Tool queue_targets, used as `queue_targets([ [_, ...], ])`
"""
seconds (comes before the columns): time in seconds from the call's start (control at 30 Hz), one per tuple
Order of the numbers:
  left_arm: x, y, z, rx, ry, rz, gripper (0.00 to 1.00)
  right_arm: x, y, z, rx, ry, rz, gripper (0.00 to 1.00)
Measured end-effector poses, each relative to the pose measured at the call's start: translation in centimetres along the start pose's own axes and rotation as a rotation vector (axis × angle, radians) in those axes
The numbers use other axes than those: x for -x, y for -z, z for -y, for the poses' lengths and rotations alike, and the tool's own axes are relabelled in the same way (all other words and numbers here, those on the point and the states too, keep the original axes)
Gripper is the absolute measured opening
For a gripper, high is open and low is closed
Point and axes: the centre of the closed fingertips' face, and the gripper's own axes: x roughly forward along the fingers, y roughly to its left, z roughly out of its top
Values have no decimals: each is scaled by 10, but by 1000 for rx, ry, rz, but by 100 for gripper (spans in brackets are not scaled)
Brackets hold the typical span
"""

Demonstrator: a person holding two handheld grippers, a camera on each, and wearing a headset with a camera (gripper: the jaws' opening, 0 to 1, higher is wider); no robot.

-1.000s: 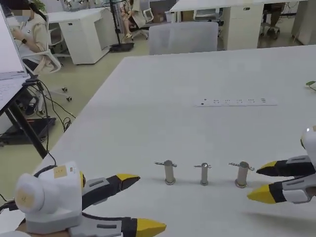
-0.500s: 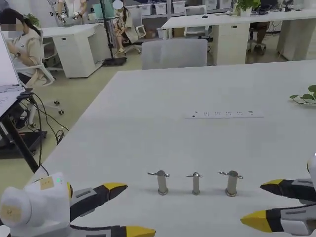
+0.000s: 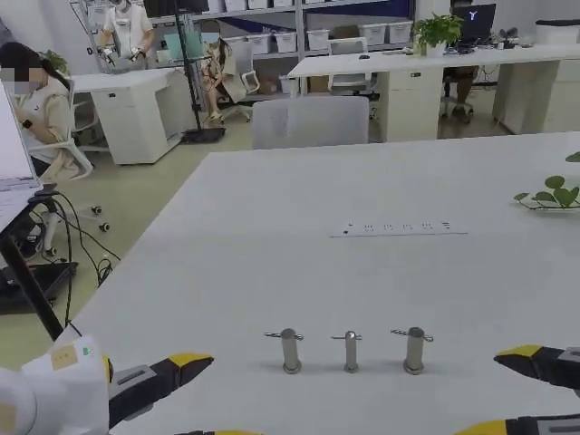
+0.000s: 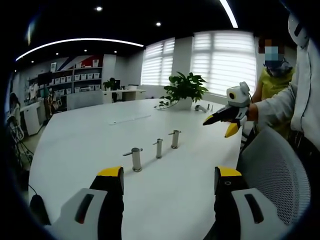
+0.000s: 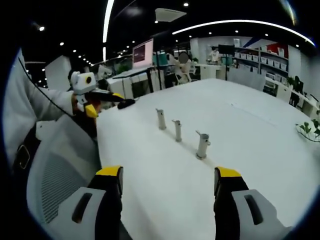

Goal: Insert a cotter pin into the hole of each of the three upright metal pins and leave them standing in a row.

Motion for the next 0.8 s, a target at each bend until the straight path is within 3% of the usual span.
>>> queue_targets([
  [0.5, 11, 8, -8, 27, -78, 0, 74, 10, 9, -4, -27, 38, 18, 77],
  [0.8, 12, 8, -7, 30, -74, 1, 74, 10, 13, -5, -36, 41, 15, 77],
])
